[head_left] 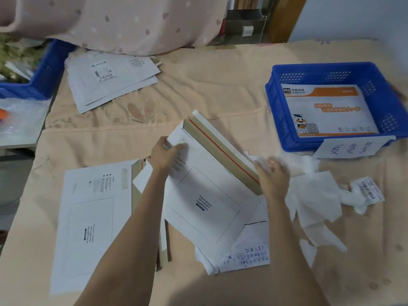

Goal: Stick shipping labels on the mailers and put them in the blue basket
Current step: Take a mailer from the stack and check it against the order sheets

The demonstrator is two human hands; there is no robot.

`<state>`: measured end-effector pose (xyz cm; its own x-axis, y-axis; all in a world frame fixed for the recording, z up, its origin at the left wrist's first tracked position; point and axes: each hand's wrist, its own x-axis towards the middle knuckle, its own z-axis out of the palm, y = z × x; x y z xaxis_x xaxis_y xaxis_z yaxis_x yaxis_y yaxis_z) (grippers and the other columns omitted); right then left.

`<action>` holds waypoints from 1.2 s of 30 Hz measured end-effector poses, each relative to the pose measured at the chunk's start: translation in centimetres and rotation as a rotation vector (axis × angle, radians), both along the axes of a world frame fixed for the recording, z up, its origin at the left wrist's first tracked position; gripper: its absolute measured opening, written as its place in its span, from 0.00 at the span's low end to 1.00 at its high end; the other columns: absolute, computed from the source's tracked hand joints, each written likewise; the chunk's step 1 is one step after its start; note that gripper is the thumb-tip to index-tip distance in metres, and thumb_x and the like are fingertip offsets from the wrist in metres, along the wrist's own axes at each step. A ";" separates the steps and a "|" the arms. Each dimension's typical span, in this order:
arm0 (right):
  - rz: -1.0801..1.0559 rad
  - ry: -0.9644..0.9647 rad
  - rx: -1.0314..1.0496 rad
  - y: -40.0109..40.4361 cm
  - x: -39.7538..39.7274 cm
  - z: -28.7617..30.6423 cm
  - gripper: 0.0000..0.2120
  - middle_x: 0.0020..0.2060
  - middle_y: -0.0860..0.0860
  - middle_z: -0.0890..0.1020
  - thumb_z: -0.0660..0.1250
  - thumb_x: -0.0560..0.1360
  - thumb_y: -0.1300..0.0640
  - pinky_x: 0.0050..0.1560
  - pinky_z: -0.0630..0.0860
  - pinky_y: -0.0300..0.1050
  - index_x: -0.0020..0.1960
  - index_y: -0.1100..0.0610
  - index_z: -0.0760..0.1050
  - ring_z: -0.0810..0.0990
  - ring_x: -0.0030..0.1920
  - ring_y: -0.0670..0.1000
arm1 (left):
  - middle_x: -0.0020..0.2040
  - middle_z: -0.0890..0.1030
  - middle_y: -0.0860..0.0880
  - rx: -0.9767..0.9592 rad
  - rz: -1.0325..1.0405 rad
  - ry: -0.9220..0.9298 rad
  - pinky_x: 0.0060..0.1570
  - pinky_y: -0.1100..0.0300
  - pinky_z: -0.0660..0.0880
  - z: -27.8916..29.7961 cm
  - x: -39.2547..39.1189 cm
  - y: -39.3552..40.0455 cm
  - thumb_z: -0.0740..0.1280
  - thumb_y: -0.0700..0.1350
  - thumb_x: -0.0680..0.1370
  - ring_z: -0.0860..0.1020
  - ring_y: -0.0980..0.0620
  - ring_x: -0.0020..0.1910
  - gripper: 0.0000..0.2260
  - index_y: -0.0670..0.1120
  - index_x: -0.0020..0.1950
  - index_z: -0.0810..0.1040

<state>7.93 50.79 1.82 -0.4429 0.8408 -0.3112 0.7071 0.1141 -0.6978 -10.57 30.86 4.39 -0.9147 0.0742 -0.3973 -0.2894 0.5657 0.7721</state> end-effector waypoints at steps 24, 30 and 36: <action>-0.101 -0.195 0.152 -1.1 0.4 0.6 0.28 0.69 0.57 0.67 0.67 0.72 0.60 0.63 0.69 0.53 0.71 0.57 0.68 0.68 0.65 0.61 | 0.47 0.82 0.43 -0.030 0.049 -0.305 0.50 0.44 0.80 -5.2 4.9 -4.1 0.68 0.41 0.67 0.81 0.41 0.46 0.07 0.50 0.44 0.78; 0.387 0.129 0.023 -5.1 -6.5 1.2 0.26 0.69 0.49 0.67 0.55 0.75 0.71 0.53 0.67 0.35 0.70 0.57 0.71 0.72 0.64 0.49 | 0.50 0.82 0.45 -0.140 0.021 -0.299 0.51 0.48 0.80 -5.2 5.5 -3.8 0.68 0.41 0.70 0.81 0.42 0.48 0.14 0.47 0.56 0.80; 0.704 -0.019 -0.074 -7.8 -11.3 1.0 0.35 0.77 0.47 0.56 0.53 0.72 0.73 0.67 0.65 0.43 0.77 0.53 0.59 0.61 0.74 0.48 | 0.49 0.81 0.46 -0.242 -0.019 -0.230 0.51 0.50 0.79 -4.3 5.8 -3.3 0.65 0.39 0.72 0.81 0.42 0.49 0.11 0.46 0.54 0.79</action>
